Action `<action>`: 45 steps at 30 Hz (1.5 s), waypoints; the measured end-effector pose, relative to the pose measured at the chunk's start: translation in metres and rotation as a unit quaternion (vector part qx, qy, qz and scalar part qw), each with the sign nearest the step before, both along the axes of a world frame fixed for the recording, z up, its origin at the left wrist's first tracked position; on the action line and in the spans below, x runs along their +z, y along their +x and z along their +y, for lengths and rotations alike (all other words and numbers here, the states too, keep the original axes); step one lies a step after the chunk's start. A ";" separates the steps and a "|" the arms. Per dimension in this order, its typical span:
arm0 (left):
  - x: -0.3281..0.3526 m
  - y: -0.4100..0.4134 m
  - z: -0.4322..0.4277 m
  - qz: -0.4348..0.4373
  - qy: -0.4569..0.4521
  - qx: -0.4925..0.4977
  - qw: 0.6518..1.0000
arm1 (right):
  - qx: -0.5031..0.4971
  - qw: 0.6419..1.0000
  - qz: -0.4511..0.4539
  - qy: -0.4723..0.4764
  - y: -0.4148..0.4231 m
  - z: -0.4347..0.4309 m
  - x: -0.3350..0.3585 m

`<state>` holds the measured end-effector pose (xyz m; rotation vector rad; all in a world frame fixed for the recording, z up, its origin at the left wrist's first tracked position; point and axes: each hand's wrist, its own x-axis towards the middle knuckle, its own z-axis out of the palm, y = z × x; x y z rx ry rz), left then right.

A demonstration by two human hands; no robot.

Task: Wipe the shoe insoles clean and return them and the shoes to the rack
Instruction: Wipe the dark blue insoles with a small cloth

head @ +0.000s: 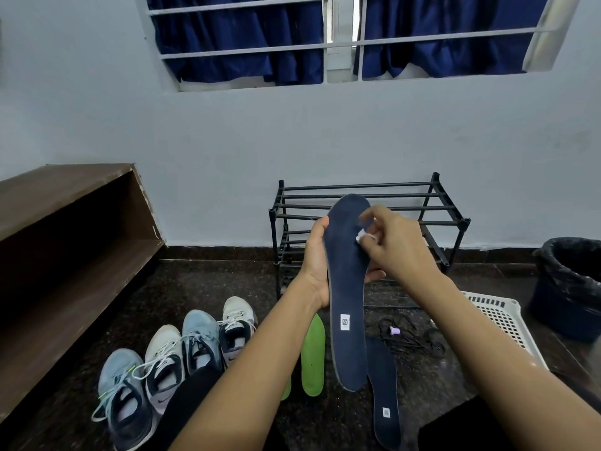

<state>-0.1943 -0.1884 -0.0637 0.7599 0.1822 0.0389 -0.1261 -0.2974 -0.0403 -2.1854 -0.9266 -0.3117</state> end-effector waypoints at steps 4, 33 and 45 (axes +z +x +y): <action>0.002 0.001 0.001 -0.008 -0.020 0.005 1.000 | 0.017 0.996 0.026 0.084 -0.001 0.001 0.002; 0.006 -0.007 -0.009 -0.006 0.005 0.028 1.000 | -0.123 0.977 -0.175 -0.017 0.008 0.012 -0.019; -0.001 -0.002 -0.010 0.004 -0.010 0.056 0.998 | -0.127 0.976 -0.175 0.006 0.001 0.018 -0.021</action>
